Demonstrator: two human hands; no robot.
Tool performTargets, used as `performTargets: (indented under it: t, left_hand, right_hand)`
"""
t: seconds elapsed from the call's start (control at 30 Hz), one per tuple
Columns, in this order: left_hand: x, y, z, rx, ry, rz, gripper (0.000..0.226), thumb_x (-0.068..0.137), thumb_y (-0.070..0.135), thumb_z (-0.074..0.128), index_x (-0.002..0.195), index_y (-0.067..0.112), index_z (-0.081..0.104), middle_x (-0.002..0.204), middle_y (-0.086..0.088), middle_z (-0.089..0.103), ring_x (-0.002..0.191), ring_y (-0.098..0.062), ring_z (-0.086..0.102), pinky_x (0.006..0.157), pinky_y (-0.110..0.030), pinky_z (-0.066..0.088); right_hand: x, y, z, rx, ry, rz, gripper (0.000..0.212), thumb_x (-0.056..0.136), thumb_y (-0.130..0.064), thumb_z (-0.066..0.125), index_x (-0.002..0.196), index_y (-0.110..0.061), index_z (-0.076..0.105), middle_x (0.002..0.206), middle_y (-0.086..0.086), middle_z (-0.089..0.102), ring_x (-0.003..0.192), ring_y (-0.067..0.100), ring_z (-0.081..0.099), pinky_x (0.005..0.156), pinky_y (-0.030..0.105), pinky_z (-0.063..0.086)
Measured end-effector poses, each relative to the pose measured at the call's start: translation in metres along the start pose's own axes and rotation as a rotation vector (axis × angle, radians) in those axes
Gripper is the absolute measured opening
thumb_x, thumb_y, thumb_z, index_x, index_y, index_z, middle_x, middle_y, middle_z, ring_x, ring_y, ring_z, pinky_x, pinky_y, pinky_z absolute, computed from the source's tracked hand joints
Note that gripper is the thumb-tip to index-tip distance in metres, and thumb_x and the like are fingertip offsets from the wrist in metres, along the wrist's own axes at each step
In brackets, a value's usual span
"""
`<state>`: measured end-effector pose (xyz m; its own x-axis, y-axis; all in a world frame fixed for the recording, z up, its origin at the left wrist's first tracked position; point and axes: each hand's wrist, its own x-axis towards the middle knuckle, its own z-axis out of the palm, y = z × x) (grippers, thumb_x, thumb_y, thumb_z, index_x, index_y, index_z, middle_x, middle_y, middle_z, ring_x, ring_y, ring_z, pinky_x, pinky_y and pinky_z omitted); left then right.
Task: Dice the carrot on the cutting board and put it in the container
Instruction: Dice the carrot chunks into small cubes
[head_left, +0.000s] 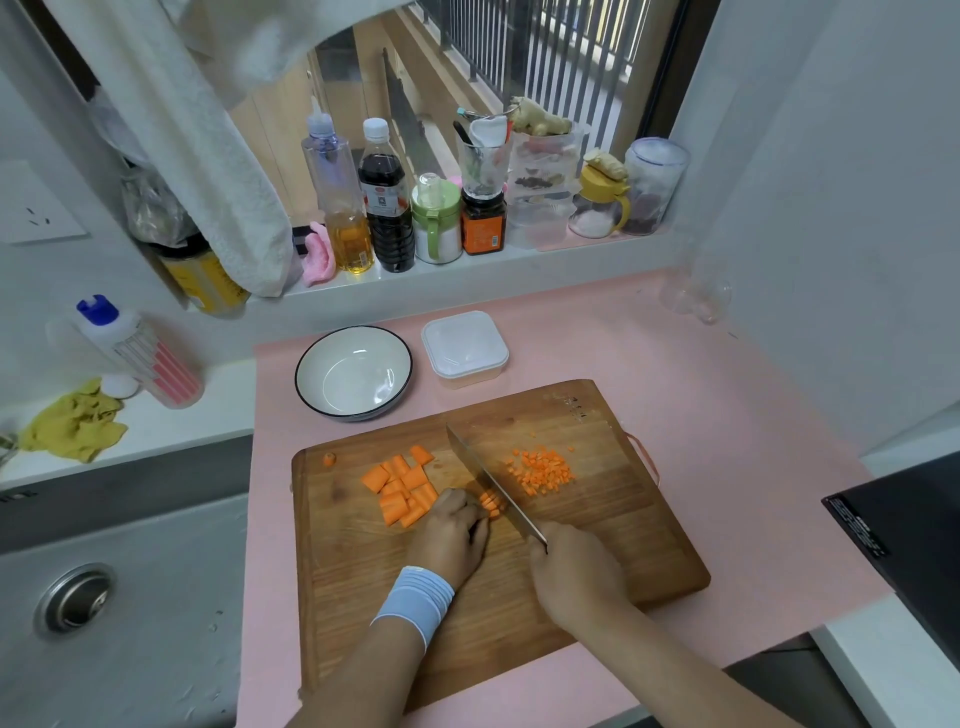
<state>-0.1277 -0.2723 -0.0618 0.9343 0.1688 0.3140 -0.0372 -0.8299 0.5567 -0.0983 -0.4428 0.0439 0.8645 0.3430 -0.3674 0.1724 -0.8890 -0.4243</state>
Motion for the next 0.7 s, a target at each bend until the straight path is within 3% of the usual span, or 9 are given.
performTargets:
  t: [0.3, 0.7]
  left_hand:
    - [0.001, 0.001, 0.002, -0.014, 0.019, -0.015, 0.01, 0.076, 0.001, 0.073, 0.071, 0.01, 0.069, 0.078, 0.001, 0.059, 0.081, -0.012, 0.055, 0.073, -0.021, 0.047]
    - [0.0, -0.002, 0.003, -0.054, 0.023, -0.008, 0.01, 0.078, 0.002, 0.073, 0.075, 0.011, 0.07, 0.081, 0.002, 0.06, 0.085, -0.009, 0.054, 0.079, -0.014, 0.045]
  right_hand:
    - [-0.01, -0.002, 0.004, -0.037, 0.023, -0.002, 0.028, 0.104, -0.034, 0.038, 0.108, -0.028, 0.065, 0.102, -0.005, 0.07, 0.099, 0.018, 0.064, 0.072, 0.03, 0.042]
    - [0.006, -0.008, 0.007, 0.004, -0.071, 0.044, 0.028, 0.105, -0.035, 0.04, 0.103, -0.024, 0.065, 0.097, -0.003, 0.069, 0.094, 0.02, 0.066, 0.082, 0.037, 0.055]
